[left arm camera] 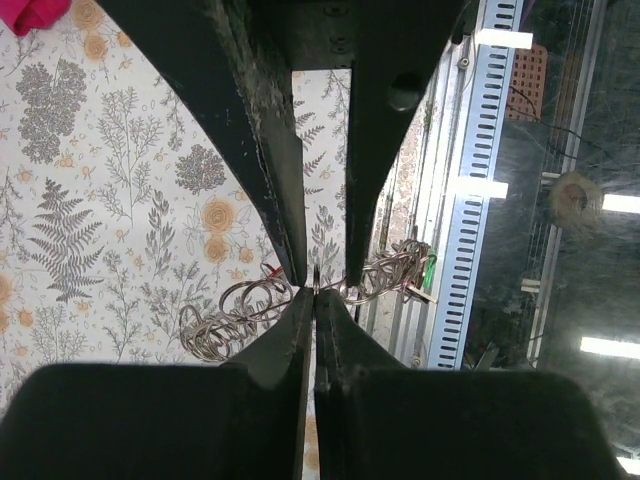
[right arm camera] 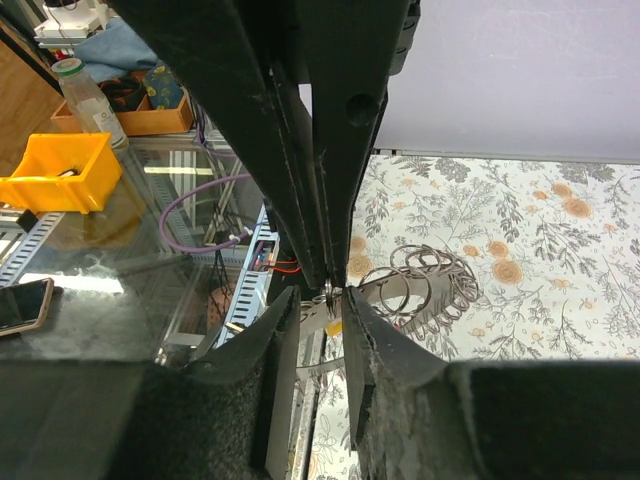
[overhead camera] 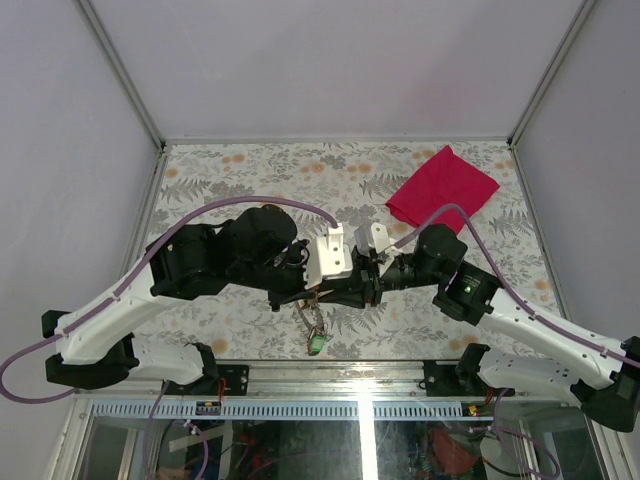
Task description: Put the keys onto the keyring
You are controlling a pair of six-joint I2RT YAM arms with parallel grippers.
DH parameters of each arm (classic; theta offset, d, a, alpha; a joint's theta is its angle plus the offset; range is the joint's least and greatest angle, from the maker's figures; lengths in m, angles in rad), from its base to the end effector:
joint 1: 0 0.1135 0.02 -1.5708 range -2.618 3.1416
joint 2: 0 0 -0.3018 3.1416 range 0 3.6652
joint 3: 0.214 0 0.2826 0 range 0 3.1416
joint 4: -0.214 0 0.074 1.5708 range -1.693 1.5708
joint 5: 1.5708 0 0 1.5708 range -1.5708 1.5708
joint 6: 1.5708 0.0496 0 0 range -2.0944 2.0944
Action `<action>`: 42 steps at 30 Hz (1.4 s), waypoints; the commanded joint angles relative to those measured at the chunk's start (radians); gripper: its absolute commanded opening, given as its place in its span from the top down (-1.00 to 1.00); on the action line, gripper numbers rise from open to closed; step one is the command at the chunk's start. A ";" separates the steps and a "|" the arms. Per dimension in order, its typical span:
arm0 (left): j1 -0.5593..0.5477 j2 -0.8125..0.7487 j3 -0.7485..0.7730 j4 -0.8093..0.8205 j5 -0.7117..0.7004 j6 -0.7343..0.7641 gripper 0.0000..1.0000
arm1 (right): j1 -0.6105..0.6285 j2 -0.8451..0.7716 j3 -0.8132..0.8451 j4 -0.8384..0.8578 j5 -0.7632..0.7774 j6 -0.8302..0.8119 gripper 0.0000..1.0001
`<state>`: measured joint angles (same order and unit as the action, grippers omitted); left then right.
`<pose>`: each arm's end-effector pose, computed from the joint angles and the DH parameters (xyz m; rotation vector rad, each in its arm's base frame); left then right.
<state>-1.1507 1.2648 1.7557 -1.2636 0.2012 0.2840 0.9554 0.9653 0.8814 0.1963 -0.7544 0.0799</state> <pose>0.0856 -0.2160 0.4988 1.6679 1.7552 -0.6500 0.1096 0.2139 0.4107 -1.2469 1.0842 1.3566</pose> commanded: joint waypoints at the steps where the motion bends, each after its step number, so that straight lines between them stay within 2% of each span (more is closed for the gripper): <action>1: -0.007 -0.002 0.039 0.024 -0.004 0.013 1.00 | 0.001 0.018 0.008 0.072 -0.026 0.011 0.45; 6: -0.009 -0.003 0.041 0.026 0.000 0.014 1.00 | 0.002 0.026 0.008 0.071 -0.020 0.012 0.59; 12: -0.009 -0.006 0.042 0.026 0.001 0.014 1.00 | 0.000 0.030 0.005 0.069 -0.008 0.008 0.59; 16: -0.012 -0.010 0.042 0.030 0.001 0.014 1.00 | 0.001 0.032 0.004 0.072 0.006 0.007 0.66; 22: -0.012 -0.015 0.045 0.036 0.000 0.015 1.00 | 0.001 0.031 0.000 0.074 0.025 0.009 0.99; 26: -0.012 -0.025 0.043 0.046 0.000 0.014 1.00 | 0.001 0.013 -0.014 0.088 0.060 0.015 1.00; 33: -0.011 -0.080 0.010 0.121 0.009 0.004 0.96 | 0.001 -0.042 -0.115 0.326 0.121 0.158 1.00; 39: -0.012 -0.158 -0.040 0.237 0.035 -0.025 0.73 | 0.001 -0.066 -0.213 0.594 0.171 0.314 1.00; 42: -0.012 -0.205 -0.075 0.305 0.042 -0.046 0.69 | 0.001 -0.072 -0.248 0.688 0.198 0.361 1.00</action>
<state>-1.1534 1.1080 1.7130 -1.1133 0.2142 0.2707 0.9562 0.9257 0.6525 0.6277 -0.6277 0.3340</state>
